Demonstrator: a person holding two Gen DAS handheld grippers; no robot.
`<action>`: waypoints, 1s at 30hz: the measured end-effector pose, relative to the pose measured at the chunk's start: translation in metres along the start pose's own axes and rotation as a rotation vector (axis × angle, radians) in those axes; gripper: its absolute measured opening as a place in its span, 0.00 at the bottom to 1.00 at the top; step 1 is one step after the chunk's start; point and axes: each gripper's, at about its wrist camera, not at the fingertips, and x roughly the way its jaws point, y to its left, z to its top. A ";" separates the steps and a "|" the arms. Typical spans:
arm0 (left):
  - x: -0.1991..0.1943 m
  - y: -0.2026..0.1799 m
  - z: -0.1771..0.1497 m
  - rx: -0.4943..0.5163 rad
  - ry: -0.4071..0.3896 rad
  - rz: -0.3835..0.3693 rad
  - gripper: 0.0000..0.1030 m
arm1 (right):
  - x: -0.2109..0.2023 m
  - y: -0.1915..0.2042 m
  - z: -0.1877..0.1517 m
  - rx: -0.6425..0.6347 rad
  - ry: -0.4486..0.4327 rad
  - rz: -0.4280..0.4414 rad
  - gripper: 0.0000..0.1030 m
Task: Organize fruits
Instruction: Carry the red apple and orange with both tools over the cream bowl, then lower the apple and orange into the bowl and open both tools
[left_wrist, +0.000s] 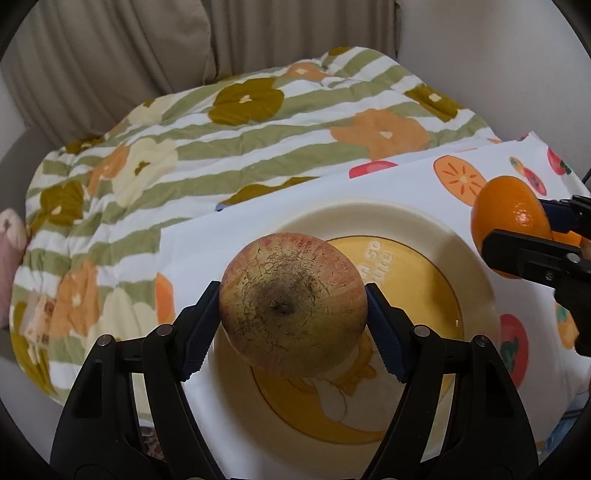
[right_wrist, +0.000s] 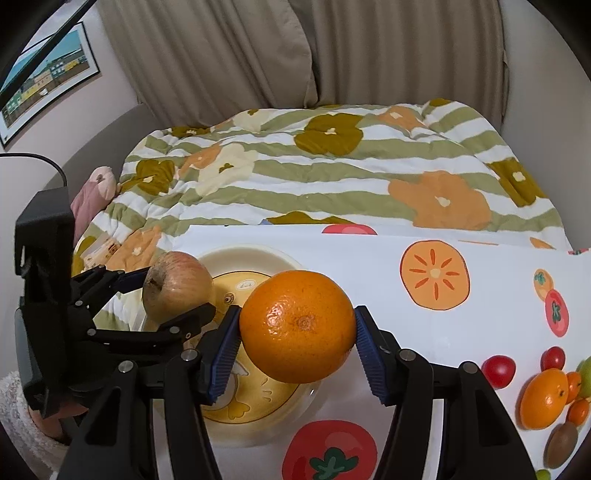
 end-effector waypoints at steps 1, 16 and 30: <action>0.002 0.001 0.001 0.000 0.005 -0.005 0.77 | 0.001 -0.001 0.000 0.009 0.006 0.000 0.54; -0.008 0.007 0.005 0.021 -0.037 -0.021 1.00 | 0.009 0.006 0.004 -0.012 0.027 -0.013 0.54; -0.031 0.034 -0.028 -0.089 0.013 0.008 1.00 | 0.038 0.032 0.003 -0.273 0.060 0.053 0.54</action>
